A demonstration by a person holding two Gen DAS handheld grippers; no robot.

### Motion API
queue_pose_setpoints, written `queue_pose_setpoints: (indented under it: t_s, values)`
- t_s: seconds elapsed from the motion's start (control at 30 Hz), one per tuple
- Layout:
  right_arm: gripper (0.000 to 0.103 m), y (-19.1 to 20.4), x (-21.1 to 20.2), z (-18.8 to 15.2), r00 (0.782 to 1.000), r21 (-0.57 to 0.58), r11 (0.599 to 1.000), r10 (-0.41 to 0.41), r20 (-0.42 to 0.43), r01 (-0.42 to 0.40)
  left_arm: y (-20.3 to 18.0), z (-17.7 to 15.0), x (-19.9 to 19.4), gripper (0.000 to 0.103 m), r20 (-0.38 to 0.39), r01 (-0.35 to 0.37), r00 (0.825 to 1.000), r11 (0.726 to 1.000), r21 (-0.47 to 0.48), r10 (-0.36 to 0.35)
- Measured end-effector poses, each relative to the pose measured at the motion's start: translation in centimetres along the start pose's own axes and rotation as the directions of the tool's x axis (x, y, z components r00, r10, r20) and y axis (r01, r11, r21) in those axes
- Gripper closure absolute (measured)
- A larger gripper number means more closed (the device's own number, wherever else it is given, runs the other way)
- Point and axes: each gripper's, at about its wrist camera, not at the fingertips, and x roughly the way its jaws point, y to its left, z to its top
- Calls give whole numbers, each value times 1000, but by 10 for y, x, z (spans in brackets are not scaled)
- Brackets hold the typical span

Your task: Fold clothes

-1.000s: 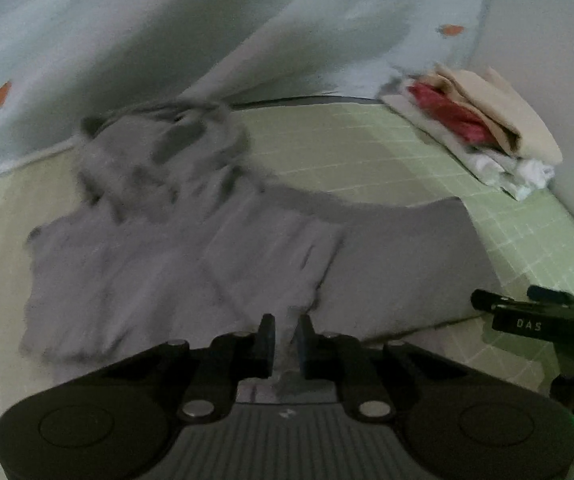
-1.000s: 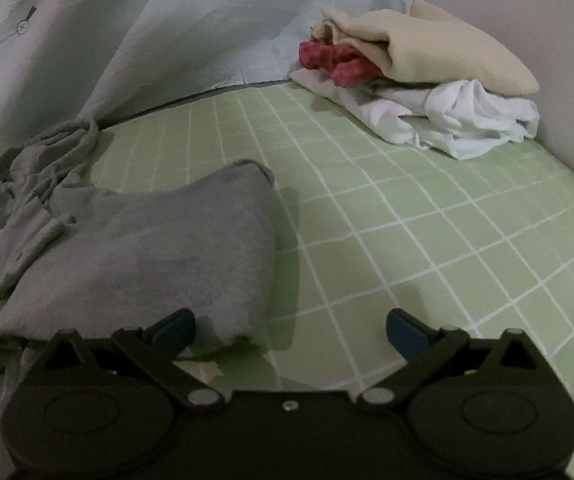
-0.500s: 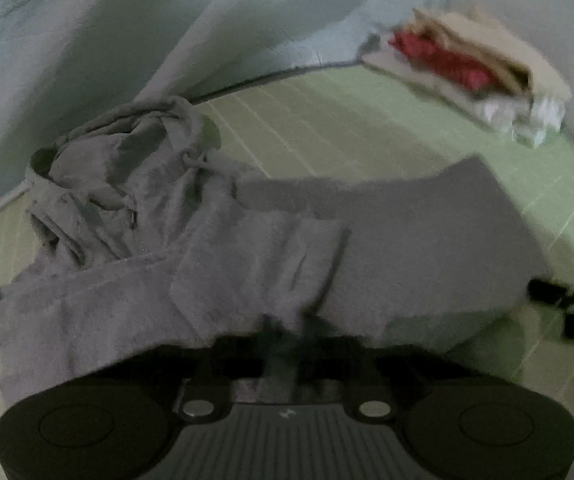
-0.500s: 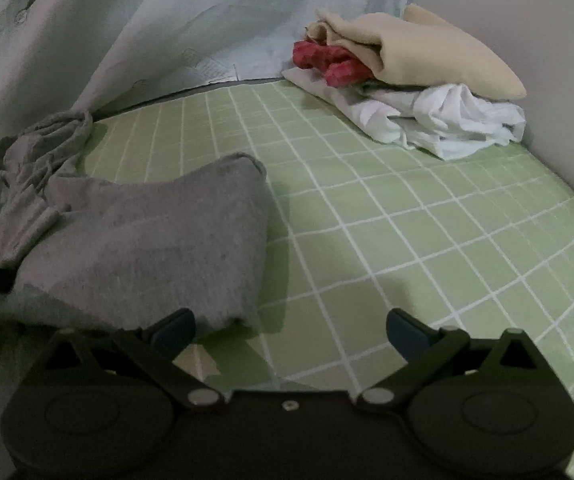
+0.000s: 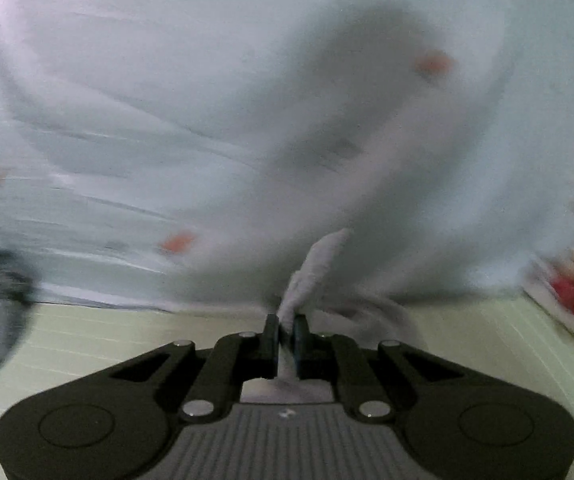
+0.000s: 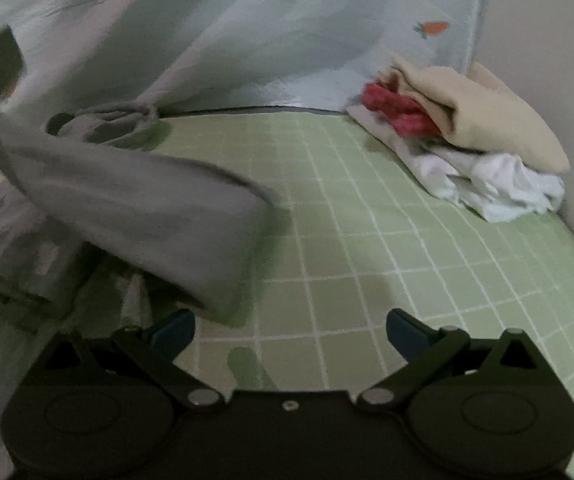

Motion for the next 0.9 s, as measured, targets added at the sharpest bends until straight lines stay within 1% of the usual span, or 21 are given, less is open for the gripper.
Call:
queue_pose_setpoints:
  t_s: [0.07,0.17,0.23,0.3,0.33,0.4,0.43,0.5,0.57,0.6,0.63,0.67,0.7,0.73,0.77,0.8,0.83,0.87,0.9]
  values:
    - [0,4,0,0,1000,-22,1000,7,-1,-7,27,5,-5,95,29,-79,996,996,-48,80]
    - [0,9,2,0,1000,-38,999,20,-12,-20,61,-2,-2,95,7,-182,983,980,-76,183]
    - [0,13,4,-1,999,-51,998,27,-21,-28,78,-15,3,94,-36,-241,970,967,-88,239]
    - [0,16,4,-1,999,-69,997,32,-28,-34,96,-32,8,94,-95,-300,952,948,-103,291]
    - [0,18,4,-2,999,-78,996,34,-30,-36,104,-39,10,94,-123,-319,944,941,-111,306]
    - [0,20,5,-2,999,-90,995,37,-34,-40,118,-56,16,94,-196,-356,924,925,-134,327]
    - [0,21,5,-2,999,-94,995,40,-37,-43,122,-62,19,92,-228,-373,914,917,-141,337]
    - [0,21,7,-1,998,-89,995,47,-45,-51,130,-75,23,90,-287,-423,884,893,-155,370]
    - [0,20,9,2,997,-79,995,53,-55,-57,136,-85,18,88,-329,-486,848,857,-172,415]
    - [0,20,11,3,997,-73,996,55,-59,-59,139,-87,17,82,-348,-504,837,843,-189,423]
    - [0,19,12,5,997,-65,996,56,-60,-60,141,-89,15,76,-363,-509,834,833,-218,415]
    - [1,18,12,8,996,-51,997,61,-58,-64,144,-91,13,74,-378,-514,832,822,-246,406]
    - [1,16,13,11,996,-29,997,75,-54,-77,143,-92,12,74,-389,-507,835,820,-266,390]
    - [6,14,14,15,995,-5,996,93,-48,-93,136,-93,12,72,-389,-472,850,841,-264,355]
    - [12,11,16,20,991,31,992,124,-46,-123,129,-93,12,68,-390,-436,864,861,-262,319]
    - [16,8,18,25,987,68,986,157,-43,-154,122,-93,11,67,-391,-399,876,879,-261,282]
    - [28,6,20,29,981,105,977,190,-39,-185,114,-94,12,64,-391,-358,888,897,-258,242]
    - [48,4,24,34,972,144,964,232,-36,-225,103,-95,16,62,-394,-305,899,918,-255,190]
    - [59,3,28,39,961,183,947,274,-31,-264,90,-97,20,61,-400,-250,907,933,-257,133]
